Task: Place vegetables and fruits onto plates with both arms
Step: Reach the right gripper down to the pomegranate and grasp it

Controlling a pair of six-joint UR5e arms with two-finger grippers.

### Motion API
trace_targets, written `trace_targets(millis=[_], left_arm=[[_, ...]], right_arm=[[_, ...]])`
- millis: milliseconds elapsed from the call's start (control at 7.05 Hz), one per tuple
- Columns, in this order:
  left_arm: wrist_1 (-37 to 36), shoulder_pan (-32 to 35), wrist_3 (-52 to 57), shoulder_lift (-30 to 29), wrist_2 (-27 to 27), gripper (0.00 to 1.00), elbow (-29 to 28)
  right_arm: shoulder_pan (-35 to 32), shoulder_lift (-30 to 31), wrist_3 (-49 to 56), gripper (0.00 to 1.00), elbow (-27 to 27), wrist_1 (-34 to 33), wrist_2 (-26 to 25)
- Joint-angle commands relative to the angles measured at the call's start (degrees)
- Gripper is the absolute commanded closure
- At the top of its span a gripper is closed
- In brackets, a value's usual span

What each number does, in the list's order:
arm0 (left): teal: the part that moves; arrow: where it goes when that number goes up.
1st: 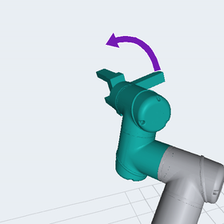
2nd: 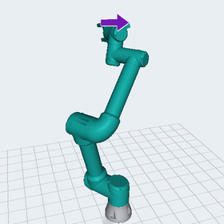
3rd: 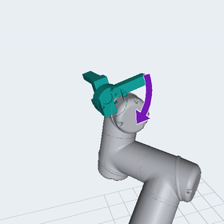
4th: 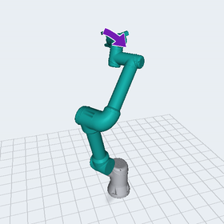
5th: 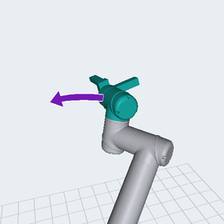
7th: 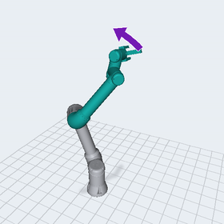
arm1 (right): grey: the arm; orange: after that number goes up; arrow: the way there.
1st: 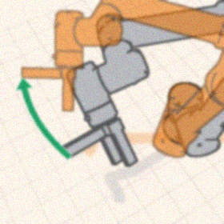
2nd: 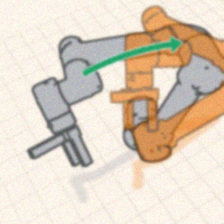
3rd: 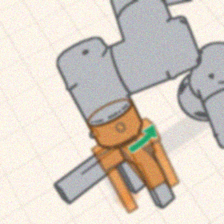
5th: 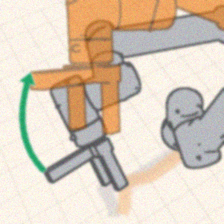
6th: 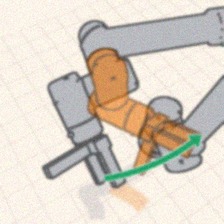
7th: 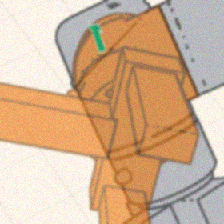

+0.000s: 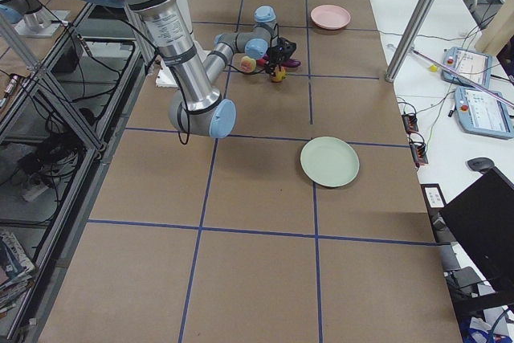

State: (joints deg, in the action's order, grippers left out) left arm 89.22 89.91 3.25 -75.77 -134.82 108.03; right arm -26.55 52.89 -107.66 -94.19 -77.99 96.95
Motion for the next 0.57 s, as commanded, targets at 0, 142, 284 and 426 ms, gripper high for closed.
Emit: trace_targets(millis=[0,142,284,426], left_arm=[[0.0,0.0,0.0,0.0,0.0,0.00,-0.1],[0.0,0.0,0.0,0.0,0.0,0.00,-0.1],[0.0,0.0,0.0,0.0,0.0,0.00,0.0],[0.1,0.0,0.0,0.0,0.0,0.00,0.0]], right_arm=[[0.9,-0.6,-1.1,0.00,2.8,0.2,-0.4],[0.9,-1.0,-1.2,0.00,3.0,0.3,-0.5],[1.3,-2.6,-1.2,0.00,5.9,0.6,-0.5],[1.3,-4.3,-1.2,0.03,7.4,0.6,-0.6]])
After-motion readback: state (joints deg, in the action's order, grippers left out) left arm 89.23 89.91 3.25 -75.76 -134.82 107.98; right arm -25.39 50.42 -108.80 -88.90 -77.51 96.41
